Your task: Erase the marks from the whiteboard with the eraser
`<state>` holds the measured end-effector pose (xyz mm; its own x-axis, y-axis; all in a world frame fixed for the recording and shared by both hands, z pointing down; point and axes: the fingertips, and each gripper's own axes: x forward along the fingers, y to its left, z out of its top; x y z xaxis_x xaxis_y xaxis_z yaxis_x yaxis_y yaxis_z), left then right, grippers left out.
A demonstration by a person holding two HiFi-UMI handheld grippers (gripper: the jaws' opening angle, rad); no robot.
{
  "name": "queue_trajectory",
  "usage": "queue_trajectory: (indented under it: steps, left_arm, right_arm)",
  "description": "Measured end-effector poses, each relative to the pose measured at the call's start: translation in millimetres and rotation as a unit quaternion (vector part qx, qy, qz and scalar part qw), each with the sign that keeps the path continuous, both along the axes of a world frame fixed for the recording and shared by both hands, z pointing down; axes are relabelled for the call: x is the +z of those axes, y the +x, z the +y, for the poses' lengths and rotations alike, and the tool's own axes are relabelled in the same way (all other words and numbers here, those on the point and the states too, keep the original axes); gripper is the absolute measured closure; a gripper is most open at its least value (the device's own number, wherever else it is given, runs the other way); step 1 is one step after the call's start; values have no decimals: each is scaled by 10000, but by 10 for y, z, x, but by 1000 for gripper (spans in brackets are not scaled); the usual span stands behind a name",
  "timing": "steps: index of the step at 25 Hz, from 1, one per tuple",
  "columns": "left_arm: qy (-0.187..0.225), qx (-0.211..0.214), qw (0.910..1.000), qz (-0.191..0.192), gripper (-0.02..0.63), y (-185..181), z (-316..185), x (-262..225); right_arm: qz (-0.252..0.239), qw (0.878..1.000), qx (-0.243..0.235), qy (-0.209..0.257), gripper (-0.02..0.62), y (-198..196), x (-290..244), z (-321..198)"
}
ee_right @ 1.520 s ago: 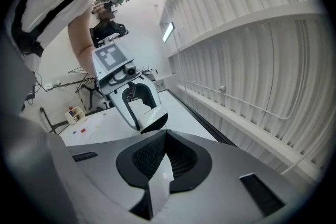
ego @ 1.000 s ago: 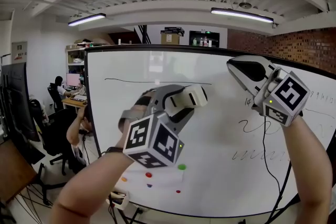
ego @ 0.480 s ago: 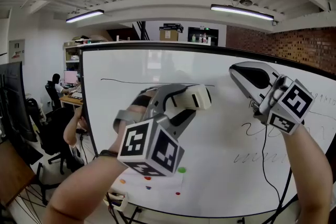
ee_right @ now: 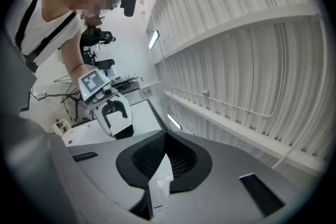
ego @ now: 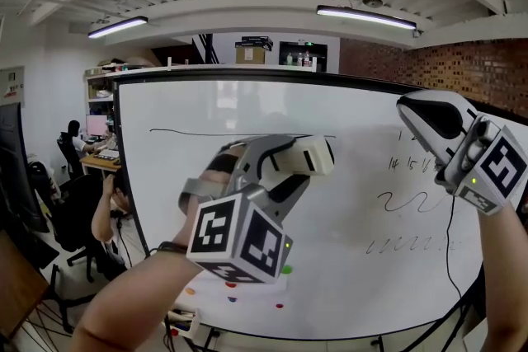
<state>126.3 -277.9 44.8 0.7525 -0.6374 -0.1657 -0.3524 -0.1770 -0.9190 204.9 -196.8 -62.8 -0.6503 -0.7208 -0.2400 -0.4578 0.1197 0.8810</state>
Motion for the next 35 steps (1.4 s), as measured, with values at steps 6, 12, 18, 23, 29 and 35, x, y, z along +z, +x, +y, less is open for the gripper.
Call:
queue_trajectory:
  steps: [6, 12, 18, 23, 29, 35]
  left_arm:
    - [288, -220, 9993, -60, 348, 57, 189, 10]
    - [1304, -1779, 9719, -821, 350, 186, 92, -44]
    - [1531, -2179, 9586, -1006, 357, 399, 10, -111]
    - [1403, -1806, 9684, -994, 359, 812, 119, -145]
    - [474, -1293, 9887, -595, 359, 845, 121, -234]
    - [279, -1656, 9855, -246, 360, 289, -57, -327]
  right_arm:
    - [443, 9981, 310, -281, 581, -297, 389, -31]
    - [1070, 9917, 703, -141, 581, -411, 771, 50]
    - [1005, 9922, 732, -62, 581, -266, 935, 246]
    - [936, 9936, 622, -146, 581, -154, 976, 265]
    - [977, 9942, 412, -156, 581, -282, 1003, 276]
    - [977, 9949, 244, -73, 581, -492, 946, 271]
